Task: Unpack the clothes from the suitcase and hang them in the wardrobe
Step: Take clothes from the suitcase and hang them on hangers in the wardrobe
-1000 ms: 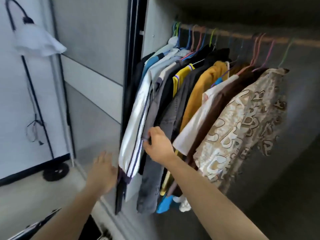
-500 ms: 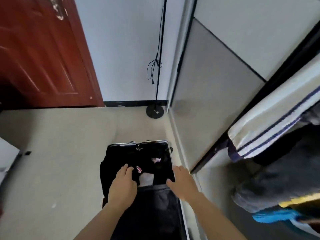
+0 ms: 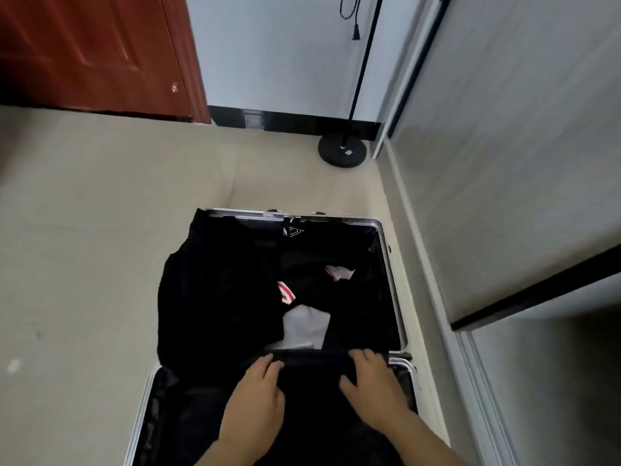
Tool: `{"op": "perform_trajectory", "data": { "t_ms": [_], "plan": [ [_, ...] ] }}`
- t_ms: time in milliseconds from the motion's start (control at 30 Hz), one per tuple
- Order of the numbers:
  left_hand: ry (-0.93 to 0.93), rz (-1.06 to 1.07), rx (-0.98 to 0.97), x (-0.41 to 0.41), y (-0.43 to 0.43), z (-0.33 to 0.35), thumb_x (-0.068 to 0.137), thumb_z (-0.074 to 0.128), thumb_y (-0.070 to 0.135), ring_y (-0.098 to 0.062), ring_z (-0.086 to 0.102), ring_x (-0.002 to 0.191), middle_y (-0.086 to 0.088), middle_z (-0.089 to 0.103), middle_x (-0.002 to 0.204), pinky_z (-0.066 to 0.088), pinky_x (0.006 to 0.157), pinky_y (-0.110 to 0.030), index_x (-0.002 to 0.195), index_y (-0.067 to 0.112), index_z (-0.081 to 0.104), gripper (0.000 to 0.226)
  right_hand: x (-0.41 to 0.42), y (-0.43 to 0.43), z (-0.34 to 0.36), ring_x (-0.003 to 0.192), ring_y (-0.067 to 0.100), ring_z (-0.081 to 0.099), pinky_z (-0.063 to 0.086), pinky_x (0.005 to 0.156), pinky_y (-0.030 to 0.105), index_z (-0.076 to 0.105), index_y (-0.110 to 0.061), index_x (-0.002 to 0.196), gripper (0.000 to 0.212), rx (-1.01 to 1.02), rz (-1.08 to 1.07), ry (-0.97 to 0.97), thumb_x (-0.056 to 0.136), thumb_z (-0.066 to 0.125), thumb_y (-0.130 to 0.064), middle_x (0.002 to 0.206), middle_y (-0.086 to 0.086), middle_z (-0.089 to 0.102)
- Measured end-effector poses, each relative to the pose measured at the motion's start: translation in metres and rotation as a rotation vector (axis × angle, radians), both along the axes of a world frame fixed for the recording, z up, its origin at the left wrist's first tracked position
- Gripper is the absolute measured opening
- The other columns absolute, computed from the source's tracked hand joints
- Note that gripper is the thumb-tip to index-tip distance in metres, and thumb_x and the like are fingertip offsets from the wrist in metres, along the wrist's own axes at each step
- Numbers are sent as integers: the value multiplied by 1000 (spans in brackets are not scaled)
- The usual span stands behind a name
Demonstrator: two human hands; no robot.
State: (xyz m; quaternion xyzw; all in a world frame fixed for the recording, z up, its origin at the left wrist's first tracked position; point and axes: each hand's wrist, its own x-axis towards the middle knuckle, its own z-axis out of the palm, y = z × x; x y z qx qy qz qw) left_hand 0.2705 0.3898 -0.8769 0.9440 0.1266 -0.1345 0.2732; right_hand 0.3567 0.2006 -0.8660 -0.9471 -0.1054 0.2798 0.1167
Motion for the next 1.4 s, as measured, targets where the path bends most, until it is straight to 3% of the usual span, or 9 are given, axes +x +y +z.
{"op": "perform_trajectory", "data": {
  "t_ms": [467,567,633,733,833,1033,1167,1267,1400],
  "plan": [
    [205,-185,125,117,3,-135,98,25,50,-27,53,121,0,40,149,41,90,-35,152,33,19,57,145,63,-167,147,20,13,24,114,41,10,-22,155,80,67,-2,-420,93,58,-37,161,-2,12],
    [298,-212,102,122,6,-133,98,23,49,-29,50,124,-3,47,144,39,92,-36,149,34,27,53,161,79,-178,149,25,0,16,115,51,27,-29,149,64,-81,68,-354,94,55,-45,161,0,7],
    [348,-213,92,125,7,-132,97,24,49,-28,48,126,-3,48,144,38,95,-37,146,35,32,52,156,83,-191,146,26,20,22,113,49,48,-27,137,42,-85,99,-265,97,50,-39,154,2,31],
    [355,-171,63,126,7,-130,94,28,48,-30,53,119,-7,55,135,41,92,-37,148,34,26,55,141,76,-184,109,28,62,49,93,37,68,-17,103,21,420,-262,30,94,50,-24,108,8,69],
    [267,-62,23,123,5,-134,90,34,49,-31,56,113,-6,57,129,42,86,-37,152,36,3,70,140,57,-151,83,19,68,53,70,27,71,-14,81,25,809,-674,109,90,49,-6,85,6,72],
    [-51,58,54,112,-3,-132,82,46,64,-17,47,125,8,37,147,48,84,-35,150,33,0,88,124,19,-102,98,28,69,53,83,37,72,-4,106,31,1249,-1061,145,88,51,-18,103,14,73],
    [-94,163,-316,108,1,-114,67,66,71,-8,53,115,23,46,131,45,83,-29,142,42,15,94,91,10,-62,82,20,71,53,70,30,74,-8,90,18,989,-848,113,90,57,-16,88,8,75],
    [-159,273,-881,103,-4,-89,69,84,36,1,49,118,23,48,127,43,87,-14,136,40,29,86,67,12,-31,70,16,68,53,65,29,71,-3,84,16,898,-740,153,87,62,-16,76,7,71],
    [-179,222,-838,97,-17,-43,88,68,28,-13,61,105,3,65,111,51,87,-28,112,25,64,24,58,9,21,76,18,71,55,67,29,73,-13,82,13,925,-750,122,89,62,-17,80,6,74]
  ]
}}
